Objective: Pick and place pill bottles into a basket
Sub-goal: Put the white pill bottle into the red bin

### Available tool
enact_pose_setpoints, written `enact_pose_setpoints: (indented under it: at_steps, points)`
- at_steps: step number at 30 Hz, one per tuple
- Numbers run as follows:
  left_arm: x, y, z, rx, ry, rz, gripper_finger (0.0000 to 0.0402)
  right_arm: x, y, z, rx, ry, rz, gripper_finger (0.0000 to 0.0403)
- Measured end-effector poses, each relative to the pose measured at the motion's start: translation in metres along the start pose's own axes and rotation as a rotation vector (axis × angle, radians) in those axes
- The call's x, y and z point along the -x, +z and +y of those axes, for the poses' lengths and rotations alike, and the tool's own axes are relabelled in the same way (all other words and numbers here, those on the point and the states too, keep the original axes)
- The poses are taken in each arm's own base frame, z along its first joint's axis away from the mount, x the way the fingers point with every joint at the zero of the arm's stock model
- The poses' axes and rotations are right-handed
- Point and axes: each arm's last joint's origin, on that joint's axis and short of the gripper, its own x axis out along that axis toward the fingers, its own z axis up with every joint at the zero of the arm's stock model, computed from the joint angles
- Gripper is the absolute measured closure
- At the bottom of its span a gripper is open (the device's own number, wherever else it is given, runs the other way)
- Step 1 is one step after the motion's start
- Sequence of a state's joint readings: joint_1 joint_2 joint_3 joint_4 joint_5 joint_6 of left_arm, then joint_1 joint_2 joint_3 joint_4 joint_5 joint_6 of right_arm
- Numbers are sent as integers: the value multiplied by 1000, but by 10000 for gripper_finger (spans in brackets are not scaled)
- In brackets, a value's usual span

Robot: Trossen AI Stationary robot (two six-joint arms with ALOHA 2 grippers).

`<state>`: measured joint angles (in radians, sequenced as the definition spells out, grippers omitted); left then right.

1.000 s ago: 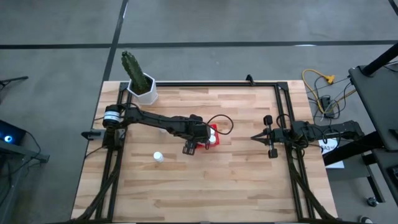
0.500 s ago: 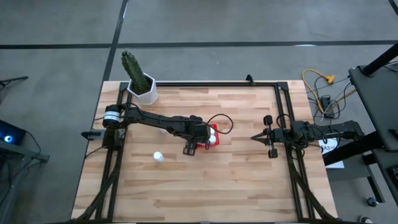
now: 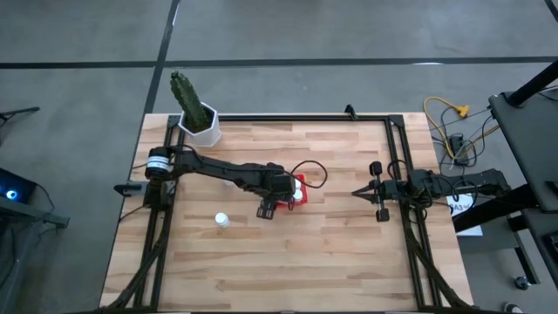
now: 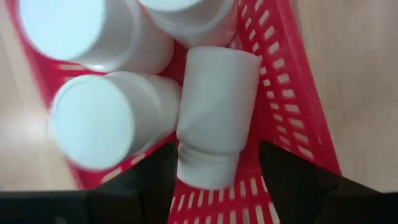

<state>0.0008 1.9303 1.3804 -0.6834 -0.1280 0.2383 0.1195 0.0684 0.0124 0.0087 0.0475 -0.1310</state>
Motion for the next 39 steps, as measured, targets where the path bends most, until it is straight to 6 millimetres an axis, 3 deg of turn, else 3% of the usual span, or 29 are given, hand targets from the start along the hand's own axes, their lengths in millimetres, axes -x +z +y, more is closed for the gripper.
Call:
enact_pose_setpoints:
  at_steps: [10,27,35,39]
  points:
    - [-35,-1,-5,-13,-24,81,195,0,0,0,0,1,0,394]
    - [-21,13,0,-5,0,7,196,0,0,0,0,0,1,394]
    - [-20,13,0,-4,-1,7,258,0,0,0,0,0,1,394]
    - [-19,13,0,-3,-1,8,259,0,0,0,0,-1,1,394]
